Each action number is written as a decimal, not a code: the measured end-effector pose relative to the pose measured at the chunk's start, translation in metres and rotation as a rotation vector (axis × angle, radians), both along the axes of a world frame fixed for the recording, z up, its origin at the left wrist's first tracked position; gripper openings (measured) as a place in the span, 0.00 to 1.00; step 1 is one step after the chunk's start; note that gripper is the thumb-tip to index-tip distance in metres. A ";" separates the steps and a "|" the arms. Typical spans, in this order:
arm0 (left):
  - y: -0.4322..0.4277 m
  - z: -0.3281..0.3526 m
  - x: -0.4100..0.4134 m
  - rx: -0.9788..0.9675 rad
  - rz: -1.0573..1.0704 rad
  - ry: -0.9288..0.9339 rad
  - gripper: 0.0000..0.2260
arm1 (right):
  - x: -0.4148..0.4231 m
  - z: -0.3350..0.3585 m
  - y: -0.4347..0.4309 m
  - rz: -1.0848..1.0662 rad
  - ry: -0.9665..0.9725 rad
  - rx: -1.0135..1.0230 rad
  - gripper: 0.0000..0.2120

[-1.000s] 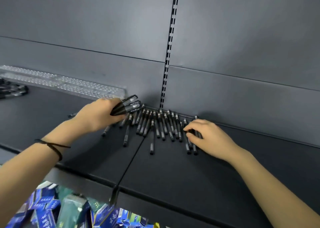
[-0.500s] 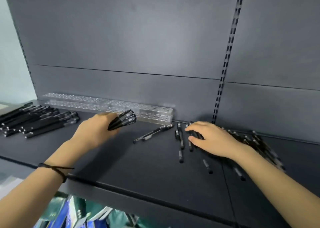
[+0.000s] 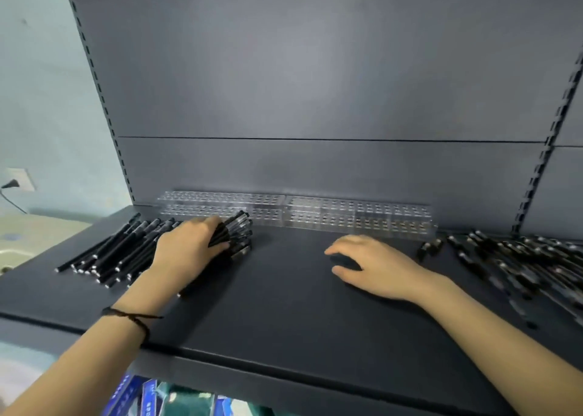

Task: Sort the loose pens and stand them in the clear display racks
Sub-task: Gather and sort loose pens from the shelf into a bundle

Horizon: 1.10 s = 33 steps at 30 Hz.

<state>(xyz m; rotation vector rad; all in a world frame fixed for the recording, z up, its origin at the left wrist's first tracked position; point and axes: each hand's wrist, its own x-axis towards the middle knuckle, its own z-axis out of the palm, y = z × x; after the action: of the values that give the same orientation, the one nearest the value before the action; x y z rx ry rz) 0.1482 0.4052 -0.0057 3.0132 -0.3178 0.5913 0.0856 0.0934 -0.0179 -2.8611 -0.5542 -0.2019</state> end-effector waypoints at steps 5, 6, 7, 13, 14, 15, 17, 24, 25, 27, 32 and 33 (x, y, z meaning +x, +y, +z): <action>0.030 -0.012 0.021 -0.073 0.027 0.017 0.21 | 0.022 -0.002 0.039 0.026 0.010 -0.018 0.18; 0.033 -0.015 0.023 -0.067 0.030 0.019 0.20 | 0.024 -0.002 0.043 0.025 0.008 -0.013 0.18; 0.034 -0.017 0.025 -0.044 0.040 0.019 0.20 | 0.026 -0.003 0.045 0.025 0.005 -0.008 0.18; 0.035 -0.024 0.030 0.135 0.107 -0.015 0.23 | 0.028 -0.009 0.037 0.014 0.029 0.031 0.18; 0.035 -0.024 0.032 0.161 0.104 0.038 0.24 | 0.029 -0.010 0.035 0.008 0.034 0.042 0.18; 0.035 -0.022 0.032 0.192 0.098 0.098 0.25 | 0.029 -0.010 0.033 0.004 0.035 0.052 0.17; 0.033 -0.017 0.030 0.251 0.070 0.176 0.25 | 0.031 -0.012 0.033 0.007 0.035 0.058 0.17; 0.022 -0.015 0.037 0.253 0.061 0.264 0.27 | 0.033 -0.016 0.032 0.012 0.050 0.054 0.17; 0.018 -0.014 0.037 0.240 0.064 0.226 0.28 | 0.033 -0.015 0.032 0.012 0.048 0.055 0.17; 0.011 -0.013 0.035 0.225 0.053 0.097 0.30 | 0.031 -0.013 0.032 0.013 0.041 0.051 0.17; -0.030 -0.001 0.017 0.249 -0.200 -0.194 0.27 | 0.020 -0.001 0.018 -0.008 -0.093 -0.141 0.19; -0.040 0.000 0.011 0.267 -0.245 -0.221 0.25 | 0.016 0.003 0.013 -0.019 -0.115 -0.170 0.19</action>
<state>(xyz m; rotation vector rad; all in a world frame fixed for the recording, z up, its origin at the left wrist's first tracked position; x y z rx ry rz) 0.1590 0.3654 -0.0060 3.0829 -0.8260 0.9248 0.1018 0.1064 -0.0145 -3.0349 -0.5918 -0.3402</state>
